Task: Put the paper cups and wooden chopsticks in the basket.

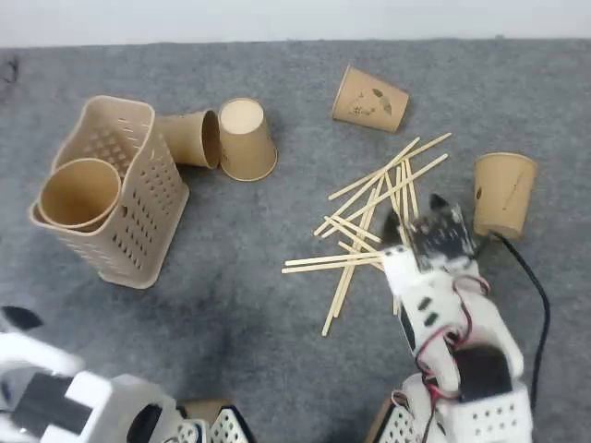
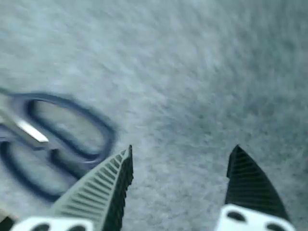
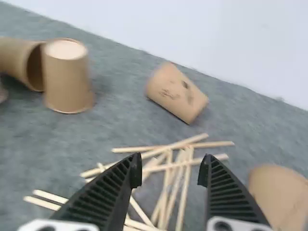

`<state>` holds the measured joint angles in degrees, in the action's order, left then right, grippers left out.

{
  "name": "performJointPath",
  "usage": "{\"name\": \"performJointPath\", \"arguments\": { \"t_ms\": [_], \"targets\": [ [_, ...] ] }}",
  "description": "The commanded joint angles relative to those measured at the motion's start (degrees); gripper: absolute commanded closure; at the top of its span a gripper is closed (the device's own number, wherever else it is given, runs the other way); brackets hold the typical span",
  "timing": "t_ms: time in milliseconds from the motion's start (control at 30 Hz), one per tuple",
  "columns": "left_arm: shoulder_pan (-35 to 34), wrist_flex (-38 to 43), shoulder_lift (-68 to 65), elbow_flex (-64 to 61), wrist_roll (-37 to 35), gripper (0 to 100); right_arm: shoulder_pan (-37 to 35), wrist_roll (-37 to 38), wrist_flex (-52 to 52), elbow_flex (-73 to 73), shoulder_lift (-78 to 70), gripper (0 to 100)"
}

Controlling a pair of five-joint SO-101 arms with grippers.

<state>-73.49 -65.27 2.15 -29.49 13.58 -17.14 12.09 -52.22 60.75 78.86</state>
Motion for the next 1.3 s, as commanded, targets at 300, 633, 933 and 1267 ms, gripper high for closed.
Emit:
{"name": "performJointPath", "arguments": {
  "t_ms": [300,633,933,1267],
  "targets": [
    [4.84,10.2,1.93,-10.42,-2.55,70,-6.73,0.62,-1.63,-58.29,-67.03,84.9],
    [4.22,10.73,1.93,-16.31,-0.79,70,-13.93,1.23,-23.52,-108.13,-106.42,82.4],
    [4.75,10.81,1.93,-17.19,-0.18,70,-20.26,16.53,-21.14,-138.73,-132.0,81.9],
    [8.09,10.81,1.85,-17.27,-0.18,70,-16.31,16.62,-22.46,-152.35,-148.35,95.0]
  ]
}}
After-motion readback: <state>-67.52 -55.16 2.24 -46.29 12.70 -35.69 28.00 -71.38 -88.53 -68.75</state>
